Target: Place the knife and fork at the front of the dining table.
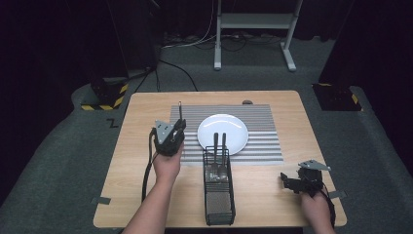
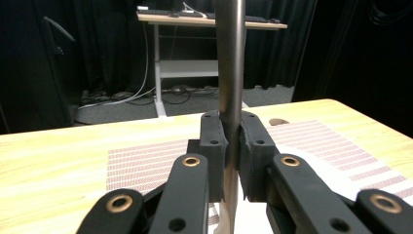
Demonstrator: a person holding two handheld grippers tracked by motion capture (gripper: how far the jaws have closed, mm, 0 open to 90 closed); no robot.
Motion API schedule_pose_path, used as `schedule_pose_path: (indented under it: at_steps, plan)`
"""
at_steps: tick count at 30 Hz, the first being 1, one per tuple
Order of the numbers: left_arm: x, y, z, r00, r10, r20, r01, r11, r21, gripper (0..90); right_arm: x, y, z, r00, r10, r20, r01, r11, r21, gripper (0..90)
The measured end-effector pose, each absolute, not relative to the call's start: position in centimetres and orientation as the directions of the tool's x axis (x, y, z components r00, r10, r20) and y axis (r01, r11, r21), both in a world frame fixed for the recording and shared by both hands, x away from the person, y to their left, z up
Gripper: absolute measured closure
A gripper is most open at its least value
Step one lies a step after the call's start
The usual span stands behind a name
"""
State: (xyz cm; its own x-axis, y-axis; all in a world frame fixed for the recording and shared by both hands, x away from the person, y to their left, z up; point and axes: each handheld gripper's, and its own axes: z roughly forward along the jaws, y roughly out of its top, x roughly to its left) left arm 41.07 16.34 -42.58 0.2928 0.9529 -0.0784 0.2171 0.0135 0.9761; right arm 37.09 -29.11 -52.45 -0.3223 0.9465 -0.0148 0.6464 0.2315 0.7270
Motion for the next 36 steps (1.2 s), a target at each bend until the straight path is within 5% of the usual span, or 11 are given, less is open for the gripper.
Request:
schedule_pose_path:
  at_steps: [36]
  plan:
    - [45.1, 15.6, -44.4, 0.212, 0.968, -0.134, 0.384, 0.044, 0.922, 82.2, 37.1, -29.1, -52.4, -0.325, 0.946, -0.013, 0.647, 0.232, 0.727, 10.3]
